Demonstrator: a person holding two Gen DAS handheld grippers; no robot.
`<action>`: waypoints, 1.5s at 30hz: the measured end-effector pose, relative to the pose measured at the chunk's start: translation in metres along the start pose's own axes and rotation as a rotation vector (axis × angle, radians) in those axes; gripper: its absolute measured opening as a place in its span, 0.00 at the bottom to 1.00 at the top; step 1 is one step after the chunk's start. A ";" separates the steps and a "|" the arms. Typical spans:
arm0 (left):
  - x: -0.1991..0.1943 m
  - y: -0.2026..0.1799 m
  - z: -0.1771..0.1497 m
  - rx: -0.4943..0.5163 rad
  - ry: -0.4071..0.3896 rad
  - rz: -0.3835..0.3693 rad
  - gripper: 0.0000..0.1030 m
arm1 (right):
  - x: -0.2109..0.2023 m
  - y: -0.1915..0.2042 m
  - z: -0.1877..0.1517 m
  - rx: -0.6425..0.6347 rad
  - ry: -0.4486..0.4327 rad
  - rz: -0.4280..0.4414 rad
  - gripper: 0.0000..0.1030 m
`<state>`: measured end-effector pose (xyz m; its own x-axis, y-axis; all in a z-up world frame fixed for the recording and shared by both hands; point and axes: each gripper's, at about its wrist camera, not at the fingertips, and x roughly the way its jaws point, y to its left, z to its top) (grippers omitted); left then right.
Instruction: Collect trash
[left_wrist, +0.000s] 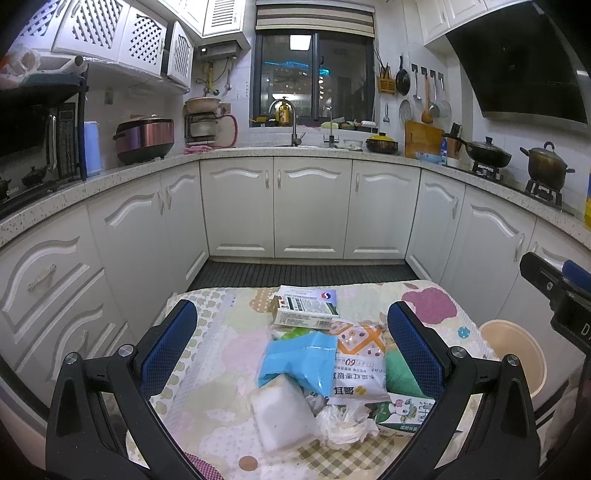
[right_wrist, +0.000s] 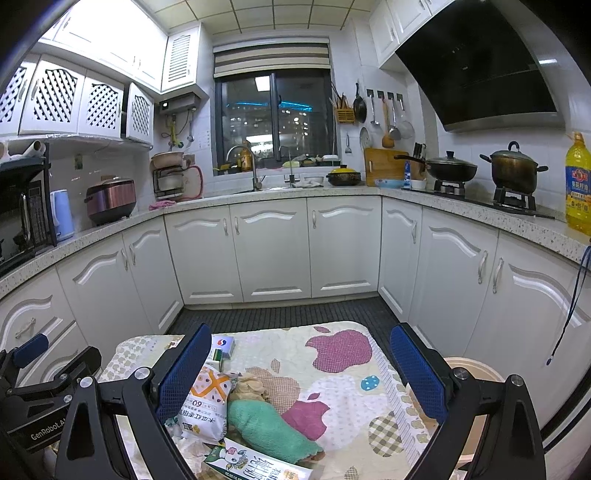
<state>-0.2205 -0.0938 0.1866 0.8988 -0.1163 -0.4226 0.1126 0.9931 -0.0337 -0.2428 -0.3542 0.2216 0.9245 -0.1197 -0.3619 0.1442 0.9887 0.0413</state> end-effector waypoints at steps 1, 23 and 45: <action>0.000 0.000 0.000 0.000 0.001 0.001 1.00 | 0.000 0.000 0.000 0.000 0.001 0.001 0.94; 0.002 0.005 -0.011 -0.012 0.028 0.009 1.00 | -0.004 0.004 -0.008 -0.014 0.017 -0.007 0.94; 0.000 0.007 -0.015 -0.025 0.034 0.002 1.00 | -0.007 0.005 -0.016 -0.018 0.021 -0.009 0.94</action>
<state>-0.2263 -0.0865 0.1734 0.8843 -0.1138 -0.4528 0.0997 0.9935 -0.0550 -0.2541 -0.3465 0.2090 0.9155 -0.1268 -0.3818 0.1458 0.9891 0.0209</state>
